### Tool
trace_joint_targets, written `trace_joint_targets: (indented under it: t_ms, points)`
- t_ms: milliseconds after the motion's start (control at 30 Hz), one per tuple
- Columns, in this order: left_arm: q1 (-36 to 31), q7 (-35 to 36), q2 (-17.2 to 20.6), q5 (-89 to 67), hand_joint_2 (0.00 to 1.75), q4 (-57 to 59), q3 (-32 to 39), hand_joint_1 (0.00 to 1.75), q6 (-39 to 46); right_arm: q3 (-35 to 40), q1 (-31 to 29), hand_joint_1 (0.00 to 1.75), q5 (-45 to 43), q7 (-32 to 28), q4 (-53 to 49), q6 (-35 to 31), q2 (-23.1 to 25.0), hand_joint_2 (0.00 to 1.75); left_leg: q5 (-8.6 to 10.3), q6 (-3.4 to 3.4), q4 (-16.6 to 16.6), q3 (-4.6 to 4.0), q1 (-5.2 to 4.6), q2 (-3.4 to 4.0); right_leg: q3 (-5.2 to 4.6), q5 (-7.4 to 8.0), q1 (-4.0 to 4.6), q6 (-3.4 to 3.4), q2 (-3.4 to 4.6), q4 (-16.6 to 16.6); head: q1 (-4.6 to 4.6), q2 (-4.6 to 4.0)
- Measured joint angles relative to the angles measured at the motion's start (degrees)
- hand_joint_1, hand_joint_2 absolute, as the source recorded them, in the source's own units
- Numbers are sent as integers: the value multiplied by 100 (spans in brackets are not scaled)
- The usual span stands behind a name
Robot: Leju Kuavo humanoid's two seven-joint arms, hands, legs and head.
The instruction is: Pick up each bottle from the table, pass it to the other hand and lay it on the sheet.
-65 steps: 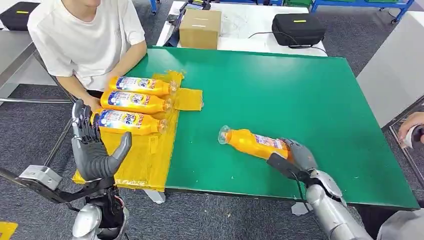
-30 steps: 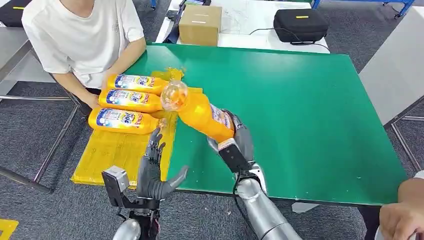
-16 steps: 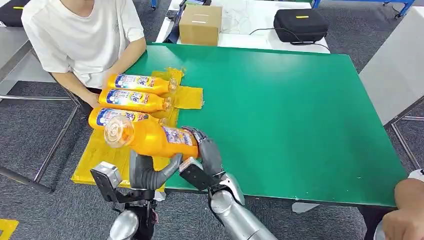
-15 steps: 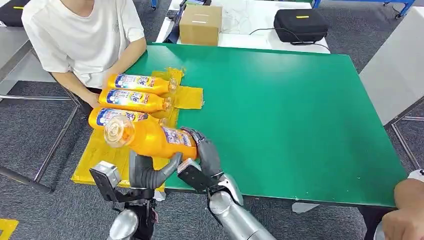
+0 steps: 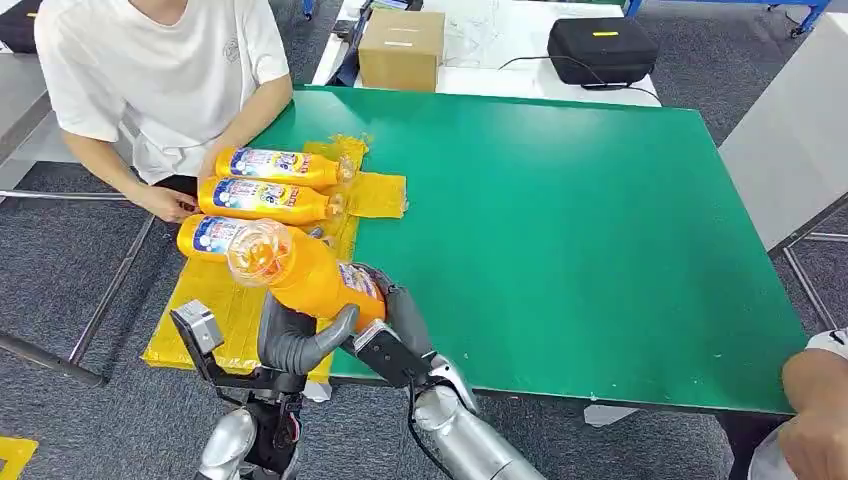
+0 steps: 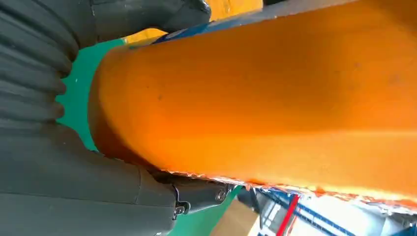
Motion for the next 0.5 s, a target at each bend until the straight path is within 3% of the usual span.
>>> trace_joint_targets:
  t_ms: [300,333,367,400,467,500]
  points:
    - [-90,-264,120,-315,175,15,42,175,-293,28,-10,171,-300,6,-144,674,-28,175,0,0,0,0,-1,0,0,0,-1,0,0,0,2,0]
    - [-95,-284,122,-370,175,15,42,175,-293,35,-10,141,-300,39,-159,704,-28,175,0,0,0,0,-1,0,0,0,-1,0,0,0,2,0]
    - [-99,-306,125,-431,175,15,42,175,-293,37,-10,24,-302,88,-184,731,-31,175,0,0,0,0,-1,1,0,0,-1,0,0,0,0,0]
    - [-102,-319,129,-461,175,15,42,175,-293,39,-12,0,-302,125,-199,746,-33,175,0,0,0,0,-1,0,0,0,0,0,0,0,2,0]
    - [-115,-323,129,-514,175,17,44,175,-311,50,-15,0,-295,225,-216,790,-35,175,0,0,0,0,-1,0,0,0,0,0,0,0,2,0]
    - [-125,-323,135,-548,175,20,52,175,-359,61,-16,0,-295,286,-219,835,-37,0,0,0,0,0,-1,1,0,0,0,0,0,0,2,0]
